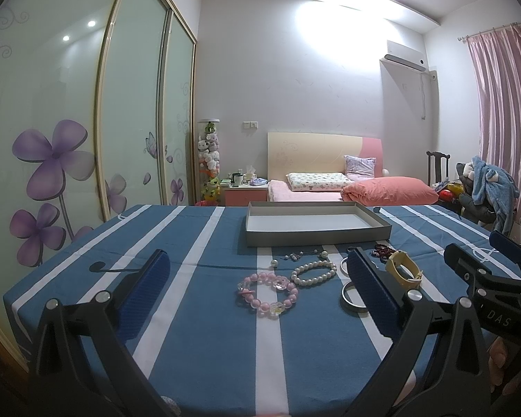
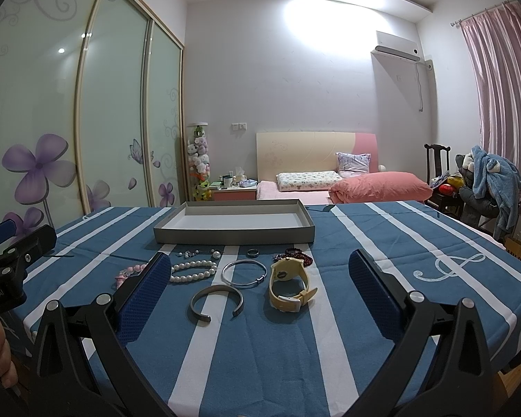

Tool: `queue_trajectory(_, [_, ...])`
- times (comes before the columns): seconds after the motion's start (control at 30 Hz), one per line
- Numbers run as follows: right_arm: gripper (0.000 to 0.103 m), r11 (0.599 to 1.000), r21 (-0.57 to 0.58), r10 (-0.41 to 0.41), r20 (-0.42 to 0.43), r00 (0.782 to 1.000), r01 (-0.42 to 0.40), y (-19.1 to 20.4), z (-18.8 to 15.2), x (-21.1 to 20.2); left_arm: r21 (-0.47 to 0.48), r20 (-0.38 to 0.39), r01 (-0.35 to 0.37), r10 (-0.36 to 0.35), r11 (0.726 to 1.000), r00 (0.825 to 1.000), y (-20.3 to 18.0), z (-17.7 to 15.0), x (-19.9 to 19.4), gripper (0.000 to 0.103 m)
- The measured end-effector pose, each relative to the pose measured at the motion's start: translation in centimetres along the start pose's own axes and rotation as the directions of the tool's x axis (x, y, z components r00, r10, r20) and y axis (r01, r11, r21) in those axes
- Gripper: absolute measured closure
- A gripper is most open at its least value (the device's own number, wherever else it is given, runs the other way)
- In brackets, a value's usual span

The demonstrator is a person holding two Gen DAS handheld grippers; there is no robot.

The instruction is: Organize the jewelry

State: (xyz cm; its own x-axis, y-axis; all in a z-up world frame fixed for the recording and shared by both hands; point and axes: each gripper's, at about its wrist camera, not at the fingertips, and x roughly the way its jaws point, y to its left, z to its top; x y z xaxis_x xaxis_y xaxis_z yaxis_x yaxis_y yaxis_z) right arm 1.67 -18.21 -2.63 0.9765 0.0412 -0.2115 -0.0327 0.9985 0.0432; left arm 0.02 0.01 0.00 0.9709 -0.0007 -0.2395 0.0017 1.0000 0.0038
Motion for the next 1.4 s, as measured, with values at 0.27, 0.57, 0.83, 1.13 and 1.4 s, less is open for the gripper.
queue_trajectory(0.27, [0.002, 1.0, 0.0, 0.0, 0.001, 1.0, 0.0, 0.0, 0.1, -0.1, 0.0, 0.0, 0.0, 0.0, 1.0, 1.0, 0.0, 0.0, 0.0, 0.004])
queue_trajectory(0.57, [0.002, 1.0, 0.0, 0.0, 0.001, 1.0, 0.0, 0.0, 0.1, -0.1, 0.001, 0.0, 0.0, 0.0, 1.0, 1.0, 0.0, 0.0, 0.0, 0.004])
queue_trajectory(0.83, [0.002, 1.0, 0.0, -0.001, -0.001, 1.0, 0.001, -0.1, 0.0, 0.2, 0.001, -0.004, 0.0, 0.0, 1.0, 1.0, 0.0, 0.0, 0.1, 0.004])
queue_trajectory(1.13, [0.002, 1.0, 0.009, -0.01, -0.041, 0.999, 0.01, -0.3, -0.5, 2.1, -0.009, -0.129, 0.028, -0.029, 1.0, 0.991, 0.5, -1.2, 4.1, 0.004])
queue_trajectory(1.4, [0.002, 0.999, 0.024, -0.024, -0.089, 0.996, 0.027, -1.0, -0.9, 4.1, -0.003, -0.344, 0.01, -0.011, 1.0, 0.939, 1.6, -1.6, 11.1, 0.015])
